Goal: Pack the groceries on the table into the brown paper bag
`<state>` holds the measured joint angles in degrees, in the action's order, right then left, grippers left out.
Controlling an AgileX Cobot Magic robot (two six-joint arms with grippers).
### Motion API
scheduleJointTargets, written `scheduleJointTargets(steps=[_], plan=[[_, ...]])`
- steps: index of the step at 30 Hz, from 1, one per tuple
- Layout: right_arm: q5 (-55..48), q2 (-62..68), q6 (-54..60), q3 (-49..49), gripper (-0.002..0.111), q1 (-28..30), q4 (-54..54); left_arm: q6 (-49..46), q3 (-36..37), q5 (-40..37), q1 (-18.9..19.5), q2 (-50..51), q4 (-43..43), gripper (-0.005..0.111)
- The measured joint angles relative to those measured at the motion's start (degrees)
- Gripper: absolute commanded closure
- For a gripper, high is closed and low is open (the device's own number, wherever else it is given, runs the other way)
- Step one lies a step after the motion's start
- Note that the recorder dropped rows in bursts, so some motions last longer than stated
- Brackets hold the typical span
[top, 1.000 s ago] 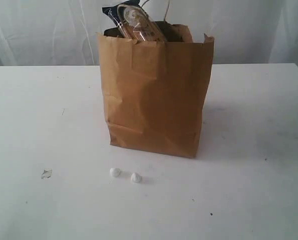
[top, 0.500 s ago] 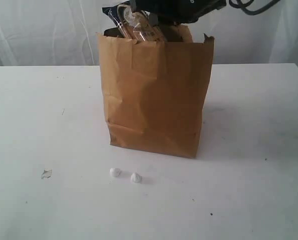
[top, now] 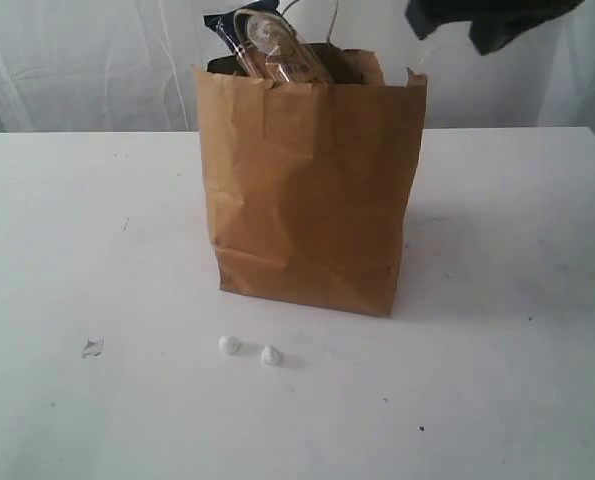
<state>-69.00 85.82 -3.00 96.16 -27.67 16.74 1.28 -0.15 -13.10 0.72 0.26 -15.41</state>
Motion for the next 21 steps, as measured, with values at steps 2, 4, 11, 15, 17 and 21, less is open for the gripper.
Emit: scheduleJointTargets(steps=[2, 4, 11, 15, 17, 21], plan=[[-0.6, -1.0, -0.5, -1.7, 0.108, 0.0, 4.6, 0.0, 0.0, 0.0, 0.0, 0.0, 0.0, 0.107], [-0.7, -1.9, -1.1, -3.0, 0.108, 0.0, 5.2, 0.0, 0.0, 0.0, 0.0, 0.0, 0.0, 0.107], [-0.7, -5.1, -1.9, -10.6, 0.108, 0.0, 5.5, 0.0, 0.0, 0.0, 0.0, 0.0, 0.0, 0.107], [-0.7, -9.1, -2.4, -18.0, 0.108, 0.0, 5.5, 0.0, 0.0, 0.0, 0.0, 0.0, 0.0, 0.107], [-0.7, -11.4, -3.0, -21.5, 0.108, -0.2, 5.0, 0.0, 0.0, 0.0, 0.0, 0.0, 0.0, 0.107], [-0.8, -15.2, -1.7, -27.7, 0.108, -0.2, -3.8, 0.0, 0.0, 0.0, 0.0, 0.0, 0.0, 0.107]])
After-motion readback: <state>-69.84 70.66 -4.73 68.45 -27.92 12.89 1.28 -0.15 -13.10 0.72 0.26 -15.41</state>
